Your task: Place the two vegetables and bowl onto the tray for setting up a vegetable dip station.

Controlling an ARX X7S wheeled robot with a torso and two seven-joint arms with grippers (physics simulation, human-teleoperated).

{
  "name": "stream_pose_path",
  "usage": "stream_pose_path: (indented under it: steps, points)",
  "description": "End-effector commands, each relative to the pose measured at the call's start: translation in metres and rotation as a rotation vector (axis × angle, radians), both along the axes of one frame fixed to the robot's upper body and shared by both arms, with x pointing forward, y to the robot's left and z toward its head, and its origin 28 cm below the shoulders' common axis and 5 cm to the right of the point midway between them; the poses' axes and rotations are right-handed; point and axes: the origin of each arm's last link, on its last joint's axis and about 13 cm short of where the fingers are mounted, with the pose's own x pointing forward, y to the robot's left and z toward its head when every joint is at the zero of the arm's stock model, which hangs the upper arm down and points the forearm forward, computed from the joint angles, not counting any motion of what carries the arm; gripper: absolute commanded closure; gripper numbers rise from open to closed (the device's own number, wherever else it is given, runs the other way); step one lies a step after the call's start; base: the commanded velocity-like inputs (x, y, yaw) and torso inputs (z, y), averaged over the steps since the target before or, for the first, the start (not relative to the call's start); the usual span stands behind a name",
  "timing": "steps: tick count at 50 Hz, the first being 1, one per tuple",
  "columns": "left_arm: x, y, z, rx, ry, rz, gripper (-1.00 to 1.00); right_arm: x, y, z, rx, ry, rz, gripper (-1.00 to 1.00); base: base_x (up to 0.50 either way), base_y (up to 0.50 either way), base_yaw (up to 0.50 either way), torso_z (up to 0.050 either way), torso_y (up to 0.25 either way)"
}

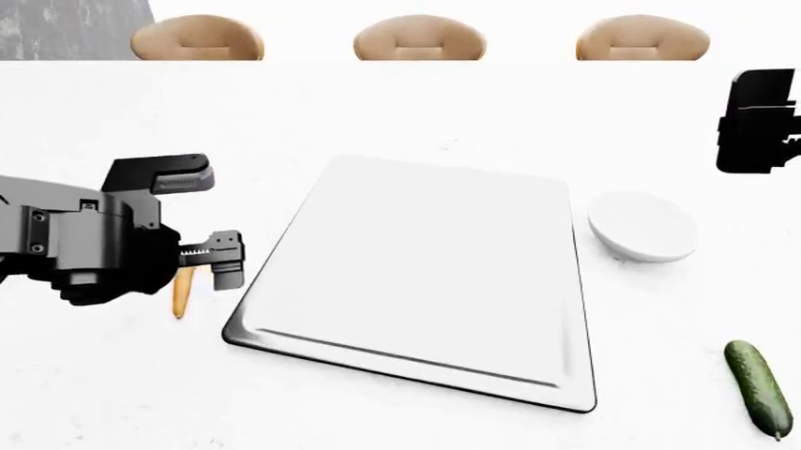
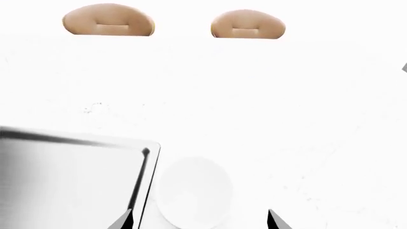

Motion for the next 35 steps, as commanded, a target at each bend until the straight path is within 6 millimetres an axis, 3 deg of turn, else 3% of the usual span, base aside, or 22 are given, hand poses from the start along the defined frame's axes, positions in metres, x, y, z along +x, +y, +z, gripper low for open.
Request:
stream_pose_path:
  steps: [1, 9, 10, 26, 35]
  points:
    - [0.004, -0.001, -0.013, -0.010, 0.021, 0.007, -1.00, 0.001, 0.000, -0.001, 0.003, 0.003, -0.001, -1.00, 0.00, 0.00, 0.00, 0.000, 0.000]
    - [-0.002, 0.005, -0.021, 0.008, 0.045, 0.047, -1.00, 0.001, 0.000, -0.001, 0.001, 0.003, -0.003, -1.00, 0.00, 0.00, 0.00, 0.000, 0.000]
    - [-0.003, 0.006, -0.021, 0.010, 0.042, 0.048, 1.00, 0.001, 0.000, -0.001, 0.004, 0.002, -0.003, -1.00, 0.00, 0.00, 0.00, 0.000, 0.000]
    - [-0.005, 0.011, -0.027, 0.011, 0.035, 0.095, 1.00, -0.001, 0.000, 0.002, 0.008, 0.000, -0.005, -1.00, 0.00, 0.00, 0.00, 0.000, 0.000]
    - [-0.007, 0.013, -0.008, 0.040, -0.023, 0.129, 1.00, -0.005, -0.001, 0.004, 0.013, -0.005, -0.009, -1.00, 0.00, 0.00, 0.00, 0.000, 0.000]
